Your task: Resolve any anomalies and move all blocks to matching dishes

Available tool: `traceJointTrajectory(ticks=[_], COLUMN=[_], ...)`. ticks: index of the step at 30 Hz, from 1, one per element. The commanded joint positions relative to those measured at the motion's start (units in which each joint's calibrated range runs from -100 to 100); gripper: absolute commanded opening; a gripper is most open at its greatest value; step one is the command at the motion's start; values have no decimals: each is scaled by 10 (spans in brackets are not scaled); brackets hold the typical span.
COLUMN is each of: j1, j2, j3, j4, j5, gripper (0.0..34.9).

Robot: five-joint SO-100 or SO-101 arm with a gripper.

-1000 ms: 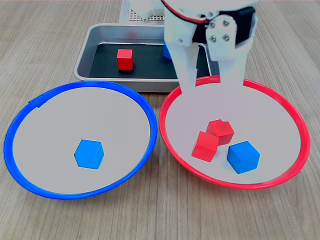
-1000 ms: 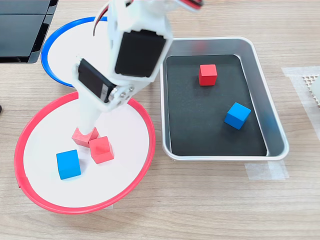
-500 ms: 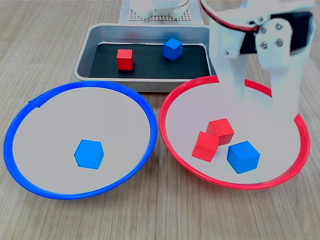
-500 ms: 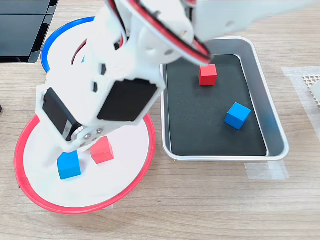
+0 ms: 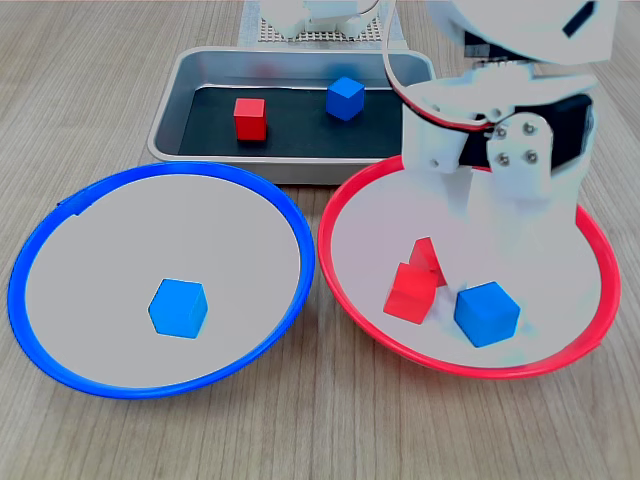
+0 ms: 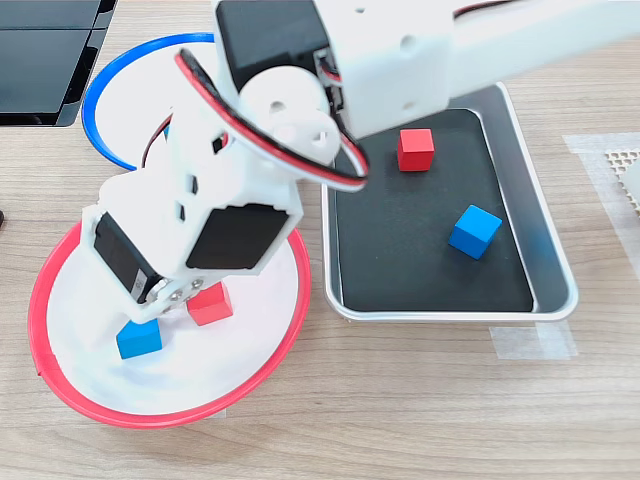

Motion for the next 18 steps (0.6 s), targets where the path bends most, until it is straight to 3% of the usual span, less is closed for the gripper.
traceJointTrajectory(ticks=[1,6,11,18], j1=[5,5,6,16], j2=[1,15,20,-22], j3=[-33,-46,-49,-44], j4=[-7,-6,-5,24], j5=[4,6,9,6], gripper=[160,131,24,6])
